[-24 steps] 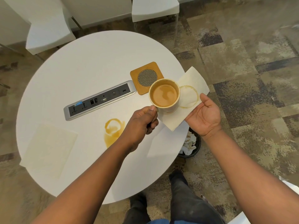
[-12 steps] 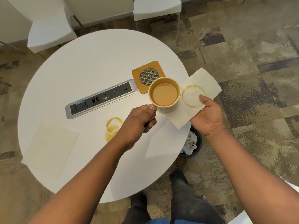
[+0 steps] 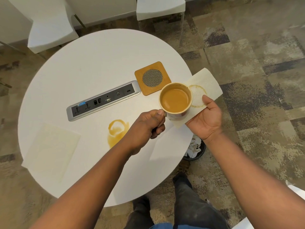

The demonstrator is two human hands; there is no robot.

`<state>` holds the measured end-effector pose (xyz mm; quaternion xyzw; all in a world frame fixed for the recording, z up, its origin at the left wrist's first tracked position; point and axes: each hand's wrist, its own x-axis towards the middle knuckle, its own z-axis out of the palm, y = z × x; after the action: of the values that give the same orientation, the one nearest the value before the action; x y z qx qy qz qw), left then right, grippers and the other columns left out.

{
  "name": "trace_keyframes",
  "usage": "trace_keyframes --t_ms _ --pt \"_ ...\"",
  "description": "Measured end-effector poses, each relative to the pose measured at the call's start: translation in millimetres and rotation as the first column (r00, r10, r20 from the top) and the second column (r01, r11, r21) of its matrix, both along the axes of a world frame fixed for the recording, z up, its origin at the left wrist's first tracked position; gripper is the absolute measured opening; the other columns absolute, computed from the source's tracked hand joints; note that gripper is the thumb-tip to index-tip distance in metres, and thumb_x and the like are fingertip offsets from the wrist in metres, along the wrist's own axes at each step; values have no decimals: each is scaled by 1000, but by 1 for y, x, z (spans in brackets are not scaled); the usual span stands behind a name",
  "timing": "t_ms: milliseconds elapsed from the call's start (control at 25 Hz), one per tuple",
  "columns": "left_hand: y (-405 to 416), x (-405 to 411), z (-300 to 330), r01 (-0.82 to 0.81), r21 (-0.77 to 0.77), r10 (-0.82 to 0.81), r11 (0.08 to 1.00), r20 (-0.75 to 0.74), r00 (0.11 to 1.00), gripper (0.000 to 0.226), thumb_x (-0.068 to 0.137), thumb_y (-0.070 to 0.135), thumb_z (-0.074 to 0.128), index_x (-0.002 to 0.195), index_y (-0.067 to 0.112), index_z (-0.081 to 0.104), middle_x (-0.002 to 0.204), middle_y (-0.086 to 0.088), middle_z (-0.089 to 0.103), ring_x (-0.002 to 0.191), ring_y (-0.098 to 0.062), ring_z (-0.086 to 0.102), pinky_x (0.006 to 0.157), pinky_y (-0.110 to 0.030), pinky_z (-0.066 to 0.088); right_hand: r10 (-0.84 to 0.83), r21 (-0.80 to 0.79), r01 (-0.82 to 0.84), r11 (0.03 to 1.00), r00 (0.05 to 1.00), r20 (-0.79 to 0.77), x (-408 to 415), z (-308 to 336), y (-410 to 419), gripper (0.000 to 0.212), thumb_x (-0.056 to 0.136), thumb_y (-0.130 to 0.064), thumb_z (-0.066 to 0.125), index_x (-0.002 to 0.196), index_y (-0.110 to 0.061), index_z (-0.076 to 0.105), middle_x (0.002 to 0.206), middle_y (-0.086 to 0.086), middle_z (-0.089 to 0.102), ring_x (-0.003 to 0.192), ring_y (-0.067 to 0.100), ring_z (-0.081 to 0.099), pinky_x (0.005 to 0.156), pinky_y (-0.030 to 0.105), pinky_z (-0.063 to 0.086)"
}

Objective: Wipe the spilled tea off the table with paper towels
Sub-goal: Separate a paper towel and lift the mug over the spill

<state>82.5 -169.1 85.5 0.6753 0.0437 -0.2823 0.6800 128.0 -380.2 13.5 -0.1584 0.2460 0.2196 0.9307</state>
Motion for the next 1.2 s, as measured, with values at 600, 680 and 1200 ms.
trace_keyframes --t_ms 600,680,1200 --pt "1 3 0 25 -4 -25 1000 -2 1000 41 101 39 43 63 24 44 60 -3 43 55 -13 31 53 -22 29 165 46 -165 985 986 -14 -7 -1 16 55 104 -40 34 150 -10 39 149 21 47 139 38 42 116 57 27" --pt "3 4 1 35 8 -35 999 -4 999 40 101 39 44 64 24 44 61 -4 42 56 -14 32 53 -23 28 163 45 -163 986 987 15 -7 -3 12 54 103 -39 35 148 -10 43 149 20 47 135 40 46 111 61 34" --pt "13 10 2 -41 24 41 999 -1 999 42 100 41 45 60 30 46 59 2 44 57 -14 31 53 -22 30 129 100 -133 986 990 49 -6 -3 -7 49 102 -33 39 138 -5 56 145 19 53 134 38 49 106 61 41"
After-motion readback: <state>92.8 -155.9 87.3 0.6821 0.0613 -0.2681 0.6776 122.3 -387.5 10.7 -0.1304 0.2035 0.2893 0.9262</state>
